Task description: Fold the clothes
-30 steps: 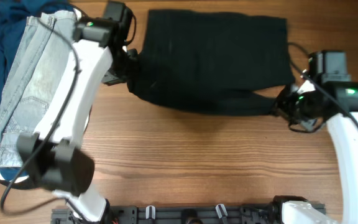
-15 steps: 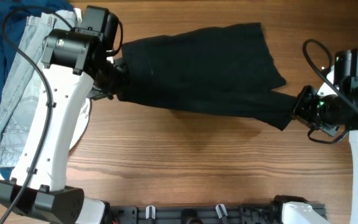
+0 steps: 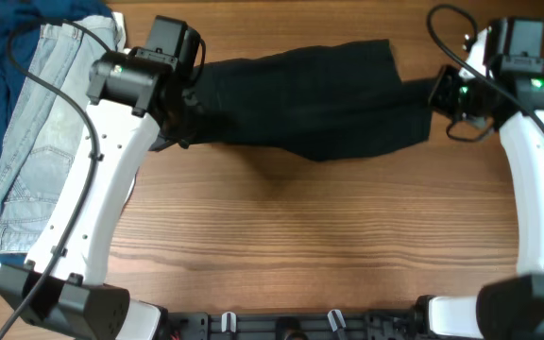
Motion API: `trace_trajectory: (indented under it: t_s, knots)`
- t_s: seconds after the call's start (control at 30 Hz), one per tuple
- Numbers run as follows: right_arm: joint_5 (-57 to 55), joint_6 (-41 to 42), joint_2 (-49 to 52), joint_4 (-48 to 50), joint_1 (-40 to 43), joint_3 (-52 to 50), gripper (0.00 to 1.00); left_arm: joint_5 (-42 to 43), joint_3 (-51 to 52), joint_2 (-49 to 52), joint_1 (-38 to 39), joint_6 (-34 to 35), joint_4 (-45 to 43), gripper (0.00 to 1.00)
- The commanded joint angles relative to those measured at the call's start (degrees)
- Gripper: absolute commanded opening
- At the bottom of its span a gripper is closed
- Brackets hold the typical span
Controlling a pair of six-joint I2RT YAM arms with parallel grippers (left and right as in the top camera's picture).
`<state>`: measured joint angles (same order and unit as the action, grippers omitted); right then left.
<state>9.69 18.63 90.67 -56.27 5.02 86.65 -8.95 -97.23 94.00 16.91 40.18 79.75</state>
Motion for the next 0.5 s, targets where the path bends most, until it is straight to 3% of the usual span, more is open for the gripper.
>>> trace_trajectory:
  t_s: [0.0,0.47]
  knots:
    - [-2.1,-2.9,3.6,5.9,0.5,0.8,0.04,-6.0,5.8,0.5,-1.8,4.3,-5.4,0.04]
    - [-4.6,-3.4,14.8,23.2,-4.1,0.8,0.04,-12.4,9.3,12.0,-5.6,5.0,-34.1,0.04]
